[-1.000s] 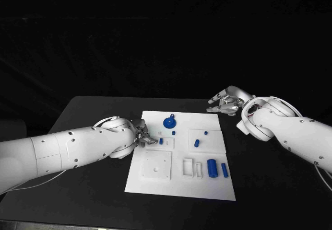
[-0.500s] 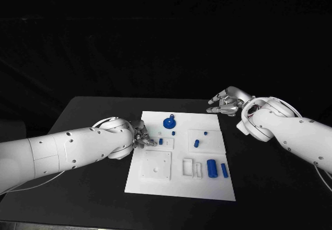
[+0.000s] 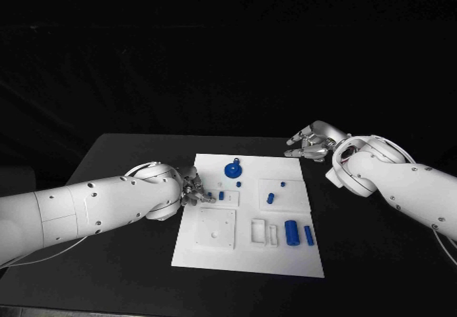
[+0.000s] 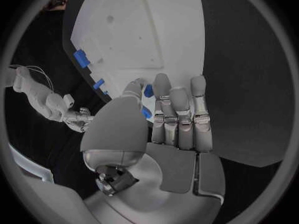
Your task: Assemble the parts on the task board
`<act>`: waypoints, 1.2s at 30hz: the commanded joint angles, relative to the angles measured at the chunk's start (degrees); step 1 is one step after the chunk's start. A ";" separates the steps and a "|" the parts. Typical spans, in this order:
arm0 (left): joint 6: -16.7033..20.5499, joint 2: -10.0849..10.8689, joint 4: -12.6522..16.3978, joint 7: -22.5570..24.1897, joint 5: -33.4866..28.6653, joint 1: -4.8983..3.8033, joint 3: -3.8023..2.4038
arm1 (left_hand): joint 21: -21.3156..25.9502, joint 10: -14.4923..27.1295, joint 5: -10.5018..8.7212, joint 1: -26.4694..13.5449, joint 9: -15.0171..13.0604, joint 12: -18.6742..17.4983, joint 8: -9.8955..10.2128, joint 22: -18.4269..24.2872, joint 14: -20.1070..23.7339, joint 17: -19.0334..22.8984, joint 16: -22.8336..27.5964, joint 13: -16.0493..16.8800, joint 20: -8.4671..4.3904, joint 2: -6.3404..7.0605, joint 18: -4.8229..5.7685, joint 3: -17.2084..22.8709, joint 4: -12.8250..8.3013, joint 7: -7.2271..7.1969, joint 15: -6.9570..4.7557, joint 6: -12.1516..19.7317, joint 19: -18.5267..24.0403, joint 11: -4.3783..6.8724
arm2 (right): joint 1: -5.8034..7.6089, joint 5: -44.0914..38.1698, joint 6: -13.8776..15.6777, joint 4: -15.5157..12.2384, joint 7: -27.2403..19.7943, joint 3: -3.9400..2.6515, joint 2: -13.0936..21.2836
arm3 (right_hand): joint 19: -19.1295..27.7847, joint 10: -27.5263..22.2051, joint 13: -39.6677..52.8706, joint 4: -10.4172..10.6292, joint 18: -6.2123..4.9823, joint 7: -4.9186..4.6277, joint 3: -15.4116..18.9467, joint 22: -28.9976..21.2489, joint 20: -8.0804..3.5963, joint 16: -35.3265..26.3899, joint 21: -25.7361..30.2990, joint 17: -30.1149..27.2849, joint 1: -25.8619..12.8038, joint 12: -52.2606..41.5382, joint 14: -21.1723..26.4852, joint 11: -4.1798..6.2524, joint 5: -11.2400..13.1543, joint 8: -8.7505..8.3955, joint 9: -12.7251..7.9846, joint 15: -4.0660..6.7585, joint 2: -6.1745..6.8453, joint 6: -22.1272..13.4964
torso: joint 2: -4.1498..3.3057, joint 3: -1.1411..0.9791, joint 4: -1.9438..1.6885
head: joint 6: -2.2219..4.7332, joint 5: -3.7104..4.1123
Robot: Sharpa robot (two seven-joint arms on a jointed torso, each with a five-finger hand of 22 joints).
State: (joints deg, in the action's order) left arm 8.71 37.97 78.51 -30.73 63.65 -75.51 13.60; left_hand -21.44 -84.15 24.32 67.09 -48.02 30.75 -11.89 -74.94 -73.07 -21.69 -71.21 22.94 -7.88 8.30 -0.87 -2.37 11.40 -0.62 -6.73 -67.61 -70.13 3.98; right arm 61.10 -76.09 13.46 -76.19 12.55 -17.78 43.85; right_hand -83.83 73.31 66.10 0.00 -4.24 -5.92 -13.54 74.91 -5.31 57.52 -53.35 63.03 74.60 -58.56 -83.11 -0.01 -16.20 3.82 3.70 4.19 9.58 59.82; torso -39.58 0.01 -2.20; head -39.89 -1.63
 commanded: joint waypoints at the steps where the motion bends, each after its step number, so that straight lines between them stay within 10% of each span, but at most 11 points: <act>1: -1.06 0.46 0.35 -0.03 -0.76 0.13 0.11 | 0.32 0.11 -0.67 -0.25 0.25 -0.29 -0.42 -0.98 0.43 0.18 0.18 -0.15 0.35 0.67 0.87 -0.07 0.18 0.11 0.05 0.64 0.07 -0.46 | -0.07 -0.15 -0.56 -0.05 -0.22 -0.02 0.04 | -2.01 -0.22 0.01 0.20 -0.69 -0.21 -0.04 6.64 0.22 -0.27 0.24 -0.03 -0.52 0.08 0.03 0.13 -0.20 -0.28 -0.08 -0.14 -0.06 0.09 | 0.04 -0.03 0.03 | 0.11 0.02; 8: -0.21 1.92 1.85 0.49 -1.86 0.09 -0.13 | 0.76 0.45 -1.36 -0.25 1.03 -0.41 -0.54 -0.96 0.63 0.50 0.36 -0.30 0.46 0.83 0.87 -0.15 0.09 0.31 0.17 1.15 0.13 -0.54 | -0.15 -0.12 -0.56 -0.02 -0.23 -0.02 0.04 | -2.01 -0.22 0.01 0.20 -0.69 -0.21 -0.04 6.64 0.22 -0.27 0.24 -0.03 -0.52 0.08 0.03 0.13 -0.20 -0.28 -0.08 -0.14 -0.06 0.09 | 0.03 -0.03 0.06 | 0.33 0.26; 15: 3.20 4.55 5.21 5.28 -4.73 -0.53 -2.19 | 4.34 4.31 -0.95 2.11 12.30 -2.88 1.25 -0.10 3.63 2.23 2.98 -1.90 1.77 -0.71 0.87 -0.26 -1.82 2.40 1.67 5.05 1.98 -1.71 | -0.27 -0.05 -0.54 0.09 -0.25 -0.02 0.06 | -2.01 -0.22 0.01 0.20 -0.69 -0.21 -0.04 6.64 0.22 -0.27 0.24 -0.03 -0.52 0.08 0.03 0.13 -0.20 -0.28 -0.08 -0.14 -0.06 0.09 | -0.11 -0.07 0.13 | 0.80 0.90; 21: 7.00 5.92 7.78 11.05 -5.70 -1.54 -4.06 | 10.03 9.21 0.62 11.77 26.21 -10.25 4.47 3.45 7.39 6.65 9.23 -9.64 3.53 -4.24 0.80 1.82 -8.58 4.74 3.71 5.59 4.22 -3.62 | -0.33 0.01 -0.45 0.33 -0.24 -0.02 0.13 | -2.01 -0.22 0.01 0.20 -0.69 -0.21 -0.04 6.64 0.22 -0.27 0.24 -0.03 -0.52 0.08 0.03 0.13 -0.20 -0.28 -0.08 -0.14 -0.06 0.09 | -0.15 -0.06 0.08 | 1.06 1.41; 26: 11.69 5.06 8.10 15.68 -3.27 -2.35 -4.57 | 11.43 9.21 -5.52 15.43 35.30 -18.73 5.80 2.49 8.61 8.76 12.41 -19.03 4.48 -3.98 -0.21 8.57 -14.61 5.81 4.82 3.27 5.17 -5.05 | -0.34 0.08 -0.22 0.51 -0.29 -0.02 0.13 | -2.00 -0.27 -0.06 0.29 -0.70 -0.22 -0.06 6.61 0.23 -0.34 0.38 -0.07 -0.58 0.17 0.05 0.13 -0.35 -0.28 -0.08 -0.14 -0.12 0.08 | -0.11 -0.03 -0.02 | 1.17 1.62; 36: 11.76 -1.28 2.00 22.57 5.39 -3.52 -4.63 | 10.99 11.30 -11.44 16.62 41.54 -26.73 7.66 -1.27 7.43 10.45 15.32 -19.49 5.32 -5.44 -1.96 10.80 -18.70 6.67 5.79 2.26 5.71 -7.26 | -0.34 1.02 1.57 0.85 -0.86 -0.02 -0.23 | -1.12 -3.43 -15.24 -0.32 -0.92 -0.03 0.13 5.17 -0.16 -4.63 6.81 -3.47 -0.96 14.77 1.44 0.64 -2.79 -0.28 -0.06 0.23 -0.13 0.28 | -0.28 -0.07 0.22 | 1.71 1.65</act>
State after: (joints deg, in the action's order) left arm 19.19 37.10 81.02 -13.30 64.39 -78.94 8.95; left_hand -10.17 -72.94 12.67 83.43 -6.52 4.10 -4.21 -74.95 -65.63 -11.27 -56.06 3.50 -2.86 2.76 -1.85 8.62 -7.01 5.63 -1.05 -65.29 -64.30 -3.47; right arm 60.79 -75.62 14.02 -75.34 12.42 -17.78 43.70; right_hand -83.83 70.08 51.16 -0.12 -4.26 -5.99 -13.42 74.91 -5.31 52.88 -46.57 59.55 73.98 -43.97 -82.01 0.53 -18.64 3.83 3.70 4.51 9.72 59.89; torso -39.78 -0.02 -2.09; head -38.33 0.04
